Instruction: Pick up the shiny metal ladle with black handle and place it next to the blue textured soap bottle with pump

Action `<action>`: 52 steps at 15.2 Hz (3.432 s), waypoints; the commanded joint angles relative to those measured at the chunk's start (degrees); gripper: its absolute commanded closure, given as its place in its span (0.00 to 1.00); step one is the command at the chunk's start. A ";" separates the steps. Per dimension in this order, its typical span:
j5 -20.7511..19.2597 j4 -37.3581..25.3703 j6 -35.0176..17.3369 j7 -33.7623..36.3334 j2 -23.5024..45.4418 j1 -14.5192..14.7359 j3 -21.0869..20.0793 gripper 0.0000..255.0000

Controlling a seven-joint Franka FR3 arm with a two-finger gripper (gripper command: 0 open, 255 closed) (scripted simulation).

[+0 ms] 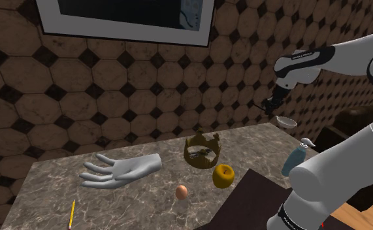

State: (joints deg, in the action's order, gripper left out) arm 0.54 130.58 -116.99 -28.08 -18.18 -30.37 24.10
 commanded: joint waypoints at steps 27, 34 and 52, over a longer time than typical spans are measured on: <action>5.84 8.83 -18.12 -12.21 11.09 -0.38 6.78 1.00; 10.25 10.50 -23.47 -15.96 15.72 0.33 7.33 1.00; 29.40 10.89 -34.74 -31.10 30.61 -1.23 3.21 1.00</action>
State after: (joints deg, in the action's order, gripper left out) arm 28.59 141.65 -151.18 -58.13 11.46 -31.28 27.84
